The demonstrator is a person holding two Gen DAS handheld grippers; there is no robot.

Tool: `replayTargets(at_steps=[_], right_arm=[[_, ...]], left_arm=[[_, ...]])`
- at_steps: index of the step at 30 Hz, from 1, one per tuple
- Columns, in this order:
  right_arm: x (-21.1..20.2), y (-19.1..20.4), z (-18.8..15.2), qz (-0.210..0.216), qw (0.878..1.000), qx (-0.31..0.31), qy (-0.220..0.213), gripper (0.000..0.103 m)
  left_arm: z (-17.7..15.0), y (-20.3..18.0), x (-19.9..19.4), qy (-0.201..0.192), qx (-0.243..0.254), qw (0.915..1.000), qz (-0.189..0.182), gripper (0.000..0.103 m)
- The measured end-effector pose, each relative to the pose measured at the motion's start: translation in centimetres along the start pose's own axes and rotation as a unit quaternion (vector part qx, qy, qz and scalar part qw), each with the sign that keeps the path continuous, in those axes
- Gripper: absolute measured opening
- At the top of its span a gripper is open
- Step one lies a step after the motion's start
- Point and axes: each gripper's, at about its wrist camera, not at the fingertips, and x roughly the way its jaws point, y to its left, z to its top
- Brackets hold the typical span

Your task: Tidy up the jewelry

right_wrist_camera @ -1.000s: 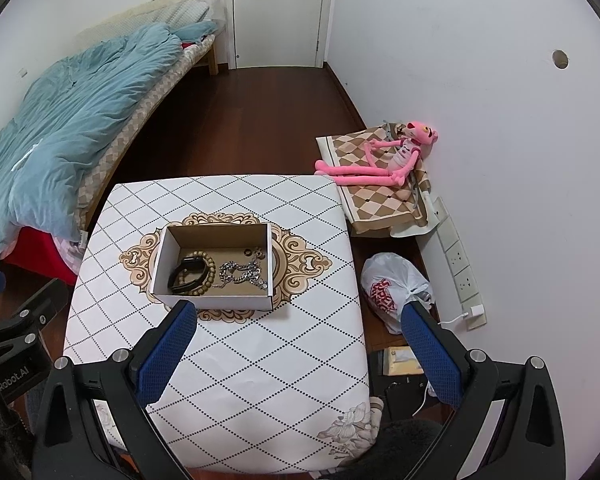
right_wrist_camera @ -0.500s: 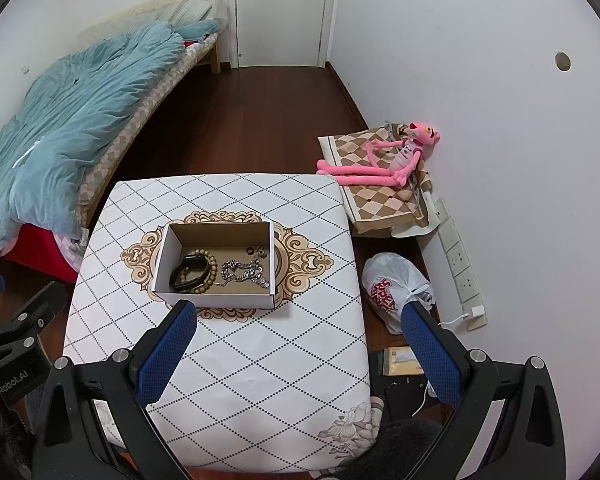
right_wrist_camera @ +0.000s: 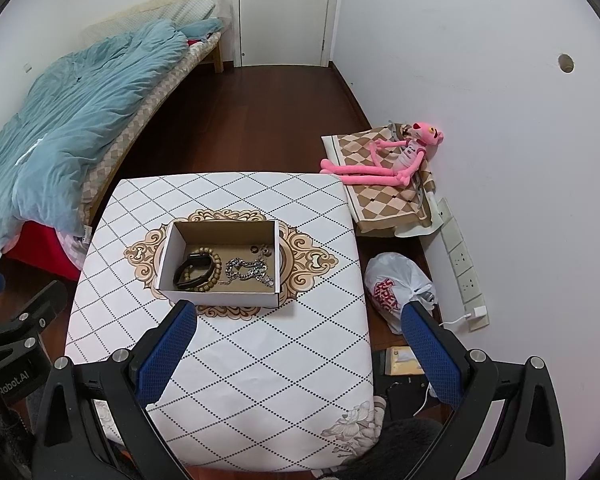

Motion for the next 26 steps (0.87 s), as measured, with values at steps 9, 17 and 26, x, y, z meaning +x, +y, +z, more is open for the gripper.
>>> replayTargets(at_steps=[9, 17, 26], right_arm=[[-0.1, 0.1, 0.0, 0.001, 1.0, 0.0, 0.0, 0.103], [-0.3, 0.4, 0.1, 0.001, 1.0, -0.001, -0.001, 0.103], [-0.5, 0.7, 0.3, 0.003, 1.0, -0.001, -0.004, 0.103]], left_arm=[[-0.1, -0.1, -0.2, -0.002, 0.001, 1.0, 0.0, 0.102], [0.0, -0.1, -0.5, -0.005, 0.0, 1.0, 0.001, 0.102], [0.2, -0.3, -1.2, -0.016, 0.003, 0.9999, -0.004, 0.102]])
